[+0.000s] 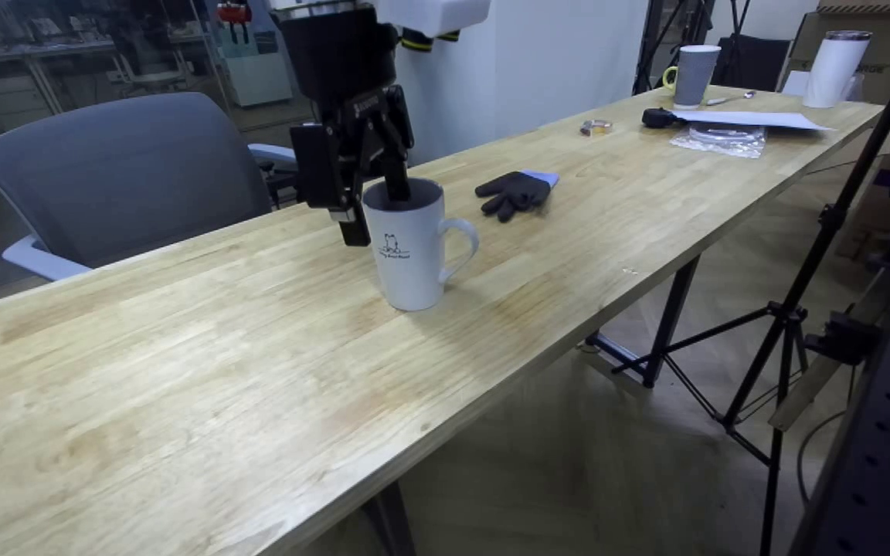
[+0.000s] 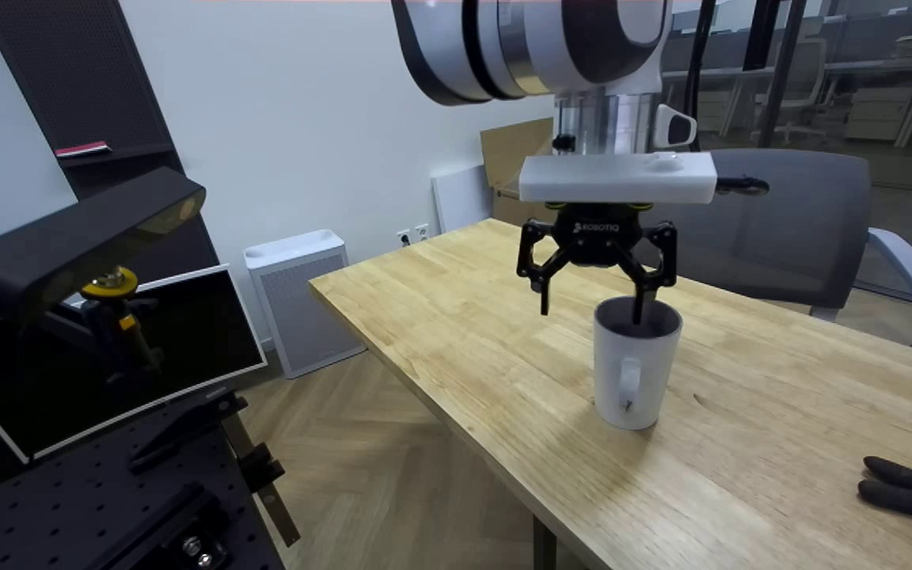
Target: Move the mug backwards
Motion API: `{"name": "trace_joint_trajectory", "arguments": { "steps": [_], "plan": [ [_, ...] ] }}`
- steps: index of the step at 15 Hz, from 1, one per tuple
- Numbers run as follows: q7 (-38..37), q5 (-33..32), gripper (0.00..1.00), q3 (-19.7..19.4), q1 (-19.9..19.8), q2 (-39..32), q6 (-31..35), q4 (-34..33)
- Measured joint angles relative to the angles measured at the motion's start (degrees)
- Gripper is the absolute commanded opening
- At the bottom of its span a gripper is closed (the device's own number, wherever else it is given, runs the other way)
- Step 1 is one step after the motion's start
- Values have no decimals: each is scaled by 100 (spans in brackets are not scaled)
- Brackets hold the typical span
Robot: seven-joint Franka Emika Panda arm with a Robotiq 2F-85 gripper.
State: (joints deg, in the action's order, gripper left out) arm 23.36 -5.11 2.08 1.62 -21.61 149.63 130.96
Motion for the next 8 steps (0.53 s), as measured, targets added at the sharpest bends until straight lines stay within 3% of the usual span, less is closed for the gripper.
{"name": "trace_joint_trajectory", "arguments": {
  "steps": [7,8],
  "plan": [
    [-458,-599,100,-141,18,-206,393,54],
    [-497,-628,75,-153,18,-232,418,54]
  ]
}}
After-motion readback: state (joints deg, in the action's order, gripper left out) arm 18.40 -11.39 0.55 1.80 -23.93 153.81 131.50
